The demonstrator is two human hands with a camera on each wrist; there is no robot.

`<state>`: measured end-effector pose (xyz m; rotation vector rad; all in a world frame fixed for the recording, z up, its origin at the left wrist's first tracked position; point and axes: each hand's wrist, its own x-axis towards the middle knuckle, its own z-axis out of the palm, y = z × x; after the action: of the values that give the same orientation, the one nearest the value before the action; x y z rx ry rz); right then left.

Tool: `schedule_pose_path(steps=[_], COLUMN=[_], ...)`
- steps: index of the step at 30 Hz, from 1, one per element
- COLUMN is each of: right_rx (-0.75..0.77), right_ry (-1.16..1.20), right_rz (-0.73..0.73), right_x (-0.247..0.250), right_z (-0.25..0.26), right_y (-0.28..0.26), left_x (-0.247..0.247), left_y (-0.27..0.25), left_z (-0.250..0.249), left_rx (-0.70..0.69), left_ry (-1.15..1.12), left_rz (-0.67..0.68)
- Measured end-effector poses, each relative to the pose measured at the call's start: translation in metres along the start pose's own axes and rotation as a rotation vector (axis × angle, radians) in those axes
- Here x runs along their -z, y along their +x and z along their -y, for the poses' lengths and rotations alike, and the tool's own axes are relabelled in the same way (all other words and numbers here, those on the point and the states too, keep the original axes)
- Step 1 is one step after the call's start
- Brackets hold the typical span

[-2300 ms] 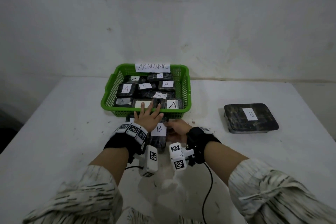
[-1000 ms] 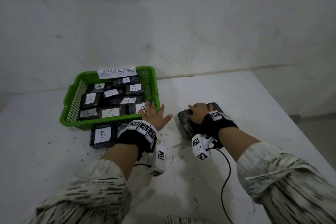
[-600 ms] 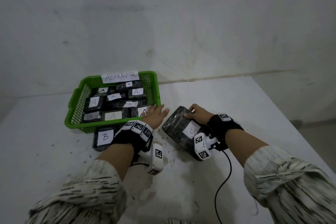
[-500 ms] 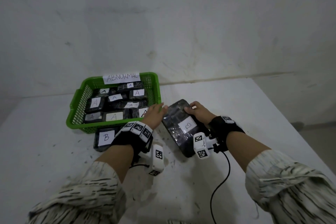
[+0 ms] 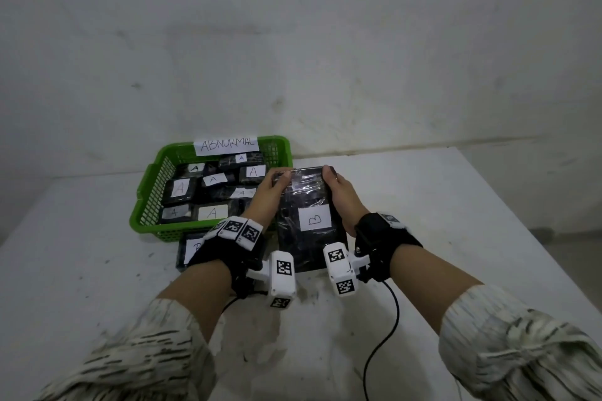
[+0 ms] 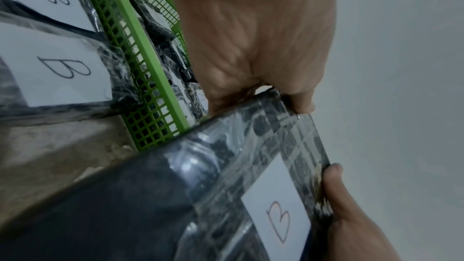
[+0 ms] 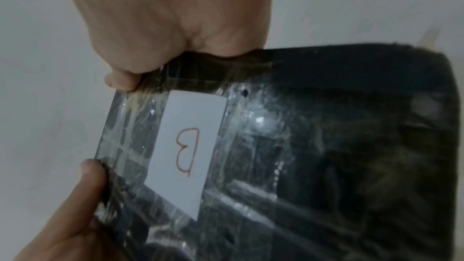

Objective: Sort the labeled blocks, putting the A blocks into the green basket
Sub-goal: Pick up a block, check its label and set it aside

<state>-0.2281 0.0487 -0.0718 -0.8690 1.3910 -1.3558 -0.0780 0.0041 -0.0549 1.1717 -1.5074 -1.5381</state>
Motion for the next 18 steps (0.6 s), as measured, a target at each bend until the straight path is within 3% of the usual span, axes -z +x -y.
schedule_pose_path(steps=[7, 13, 18], right_rx=[0.093, 0.068, 0.13], right_ry=[-0.078, 0.026, -0.013], right_rz=[-0.062, 0.027, -0.037], right_x=[-0.017, -0.015, -0.015], right_z=[0.004, 0.01, 0.012], right_y=[0.0, -0.001, 0.001], left_x=[0.005, 0.005, 0.006], left_y=[-0.01, -0.01, -0.006], left_z=[-0.006, -0.011, -0.013], left_rx=[-0.02, -0.109, -0.021], left_ry=[-0.1, -0.076, -0.076], left_rz=[-0.028, -0.084, -0.026])
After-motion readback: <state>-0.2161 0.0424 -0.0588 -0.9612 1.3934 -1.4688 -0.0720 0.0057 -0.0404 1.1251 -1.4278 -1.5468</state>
